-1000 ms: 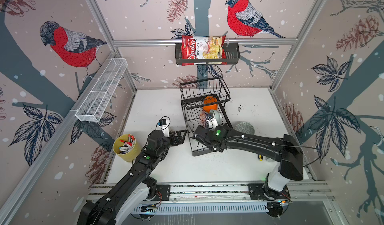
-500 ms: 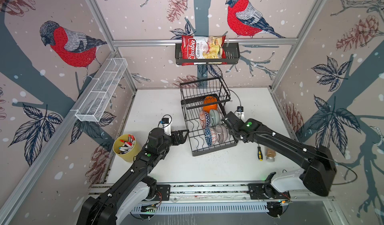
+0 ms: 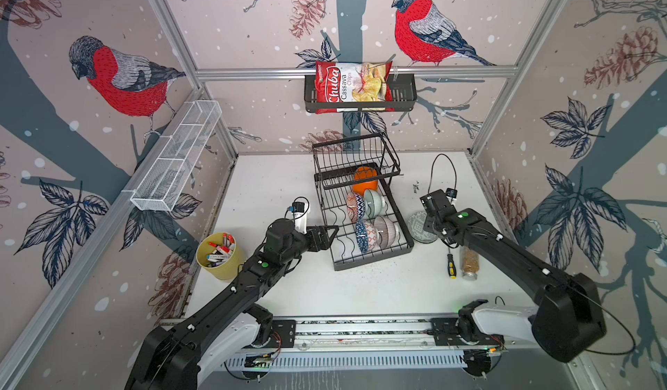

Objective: Load the bowls into the dish rack
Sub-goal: 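Grasp the rim of the green-patterned bowl with the right gripper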

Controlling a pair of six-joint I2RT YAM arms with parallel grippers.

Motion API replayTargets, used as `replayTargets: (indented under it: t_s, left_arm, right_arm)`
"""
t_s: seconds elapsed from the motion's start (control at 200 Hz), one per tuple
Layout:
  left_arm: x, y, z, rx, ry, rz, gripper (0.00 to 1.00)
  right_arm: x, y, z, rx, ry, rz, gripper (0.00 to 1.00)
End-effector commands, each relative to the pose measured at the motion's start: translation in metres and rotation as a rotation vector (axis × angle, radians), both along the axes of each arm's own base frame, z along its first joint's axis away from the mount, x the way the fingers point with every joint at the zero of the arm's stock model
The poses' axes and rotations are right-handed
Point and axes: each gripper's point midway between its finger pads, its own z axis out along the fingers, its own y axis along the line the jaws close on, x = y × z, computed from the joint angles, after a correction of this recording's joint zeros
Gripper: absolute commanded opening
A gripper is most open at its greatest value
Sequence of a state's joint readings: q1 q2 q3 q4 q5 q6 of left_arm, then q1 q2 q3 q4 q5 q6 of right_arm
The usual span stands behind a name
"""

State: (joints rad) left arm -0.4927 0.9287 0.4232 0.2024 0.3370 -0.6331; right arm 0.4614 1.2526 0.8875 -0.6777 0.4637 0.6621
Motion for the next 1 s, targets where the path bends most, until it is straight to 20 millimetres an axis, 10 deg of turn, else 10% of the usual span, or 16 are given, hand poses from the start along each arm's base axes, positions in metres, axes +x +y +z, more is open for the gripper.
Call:
replayTargets:
  t_s: [0.0, 0.991]
  left_arm:
    - [0.005, -0.007, 0.012, -0.031, -0.037, -0.010, 0.95]
    - [0.011, -0.009, 0.001, -0.016, 0.003, 0.009, 0.95]
  right_arm:
    - [0.003, -0.003, 0.000, 0.036, -0.021, 0.000, 0.59]
    - [0.013, -0.014, -0.047, 0.122, 0.027, -0.030, 0.13]
